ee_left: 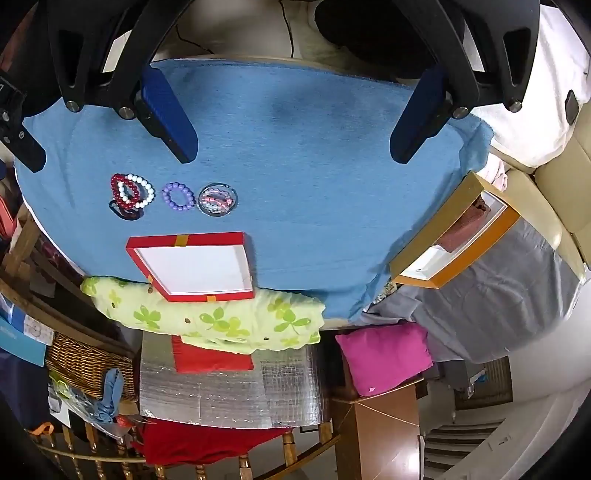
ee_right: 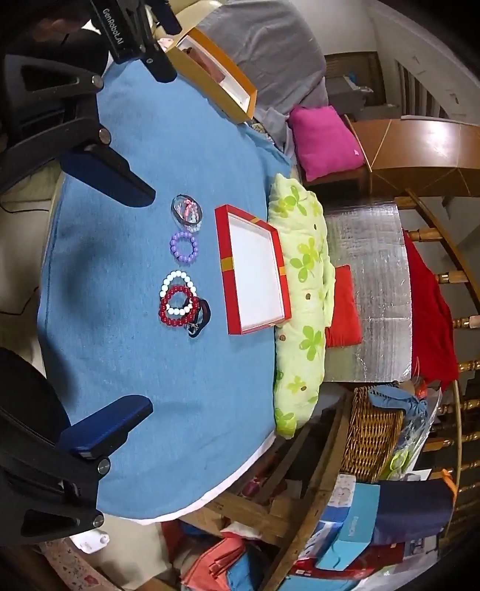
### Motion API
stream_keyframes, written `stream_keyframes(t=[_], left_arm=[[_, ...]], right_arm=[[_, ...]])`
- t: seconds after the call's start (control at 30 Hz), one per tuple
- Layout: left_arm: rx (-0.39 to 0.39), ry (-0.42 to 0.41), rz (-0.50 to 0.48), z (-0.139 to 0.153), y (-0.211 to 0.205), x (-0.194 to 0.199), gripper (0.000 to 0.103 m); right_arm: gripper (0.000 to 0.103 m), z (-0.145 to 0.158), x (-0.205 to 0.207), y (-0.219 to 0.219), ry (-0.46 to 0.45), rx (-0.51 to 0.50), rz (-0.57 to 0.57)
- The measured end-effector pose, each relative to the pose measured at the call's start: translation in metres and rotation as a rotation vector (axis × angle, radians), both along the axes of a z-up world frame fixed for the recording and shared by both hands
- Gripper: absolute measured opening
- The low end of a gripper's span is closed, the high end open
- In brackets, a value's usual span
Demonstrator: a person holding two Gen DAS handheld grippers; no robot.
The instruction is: Organize jewelry
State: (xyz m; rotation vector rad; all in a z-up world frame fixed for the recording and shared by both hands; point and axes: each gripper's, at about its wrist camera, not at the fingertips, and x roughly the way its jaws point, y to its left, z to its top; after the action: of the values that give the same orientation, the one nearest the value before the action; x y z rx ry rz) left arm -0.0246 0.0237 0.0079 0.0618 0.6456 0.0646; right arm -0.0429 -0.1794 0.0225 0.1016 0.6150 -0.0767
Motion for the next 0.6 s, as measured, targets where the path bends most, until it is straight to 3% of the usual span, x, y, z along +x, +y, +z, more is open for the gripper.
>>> stream_keyframes(t=[0.6], left_arm=[[0.02, -0.006, -0.012, 0.0034, -0.0061, 0.002, 0.103]], right_arm=[[0.103, 0.0001, 0.0037, 0.0036, -0.003, 0.014, -0.02]])
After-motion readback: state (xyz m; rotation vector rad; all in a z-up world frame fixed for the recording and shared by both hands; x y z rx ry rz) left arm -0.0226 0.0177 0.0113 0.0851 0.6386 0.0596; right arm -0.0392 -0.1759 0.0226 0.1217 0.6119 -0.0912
